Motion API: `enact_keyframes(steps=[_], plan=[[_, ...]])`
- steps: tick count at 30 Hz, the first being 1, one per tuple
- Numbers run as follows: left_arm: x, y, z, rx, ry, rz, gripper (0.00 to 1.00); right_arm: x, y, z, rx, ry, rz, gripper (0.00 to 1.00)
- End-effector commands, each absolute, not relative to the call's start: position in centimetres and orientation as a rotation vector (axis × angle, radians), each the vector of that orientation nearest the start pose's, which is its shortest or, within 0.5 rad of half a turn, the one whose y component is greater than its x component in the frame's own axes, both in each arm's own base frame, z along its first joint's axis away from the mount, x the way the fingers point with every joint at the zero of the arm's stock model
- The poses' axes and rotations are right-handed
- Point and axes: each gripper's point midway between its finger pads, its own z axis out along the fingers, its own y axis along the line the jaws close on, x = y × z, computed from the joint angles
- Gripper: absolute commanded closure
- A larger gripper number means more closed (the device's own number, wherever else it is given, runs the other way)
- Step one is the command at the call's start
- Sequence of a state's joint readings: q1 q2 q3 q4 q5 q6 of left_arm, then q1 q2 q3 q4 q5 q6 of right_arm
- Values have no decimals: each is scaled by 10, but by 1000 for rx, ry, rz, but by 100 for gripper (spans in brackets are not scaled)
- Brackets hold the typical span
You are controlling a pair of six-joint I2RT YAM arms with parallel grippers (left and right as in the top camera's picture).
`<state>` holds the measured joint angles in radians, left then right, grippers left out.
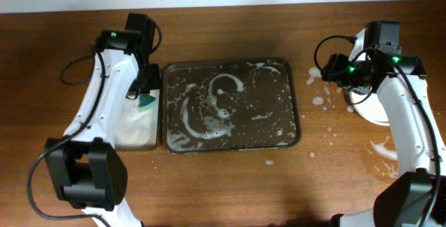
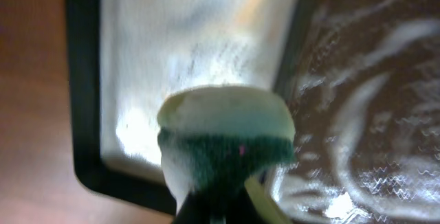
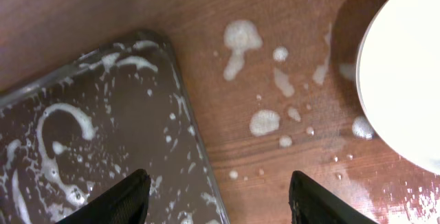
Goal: Clean dirty plates on tray and stack at the side
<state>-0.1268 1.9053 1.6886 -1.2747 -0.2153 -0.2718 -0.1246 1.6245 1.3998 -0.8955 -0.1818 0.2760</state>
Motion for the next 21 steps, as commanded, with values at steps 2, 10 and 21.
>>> enact_keyframes(steps=[2,10,21], plan=[[377,24,78,-312,2994,243,99,389,-16,163,462,2668,278,35],[401,19,96,-247,2899,150,1,380,-16,173,394,2670,259,31],[402,12,189,-235,2658,57,1,286,-15,306,275,2350,153,25]])
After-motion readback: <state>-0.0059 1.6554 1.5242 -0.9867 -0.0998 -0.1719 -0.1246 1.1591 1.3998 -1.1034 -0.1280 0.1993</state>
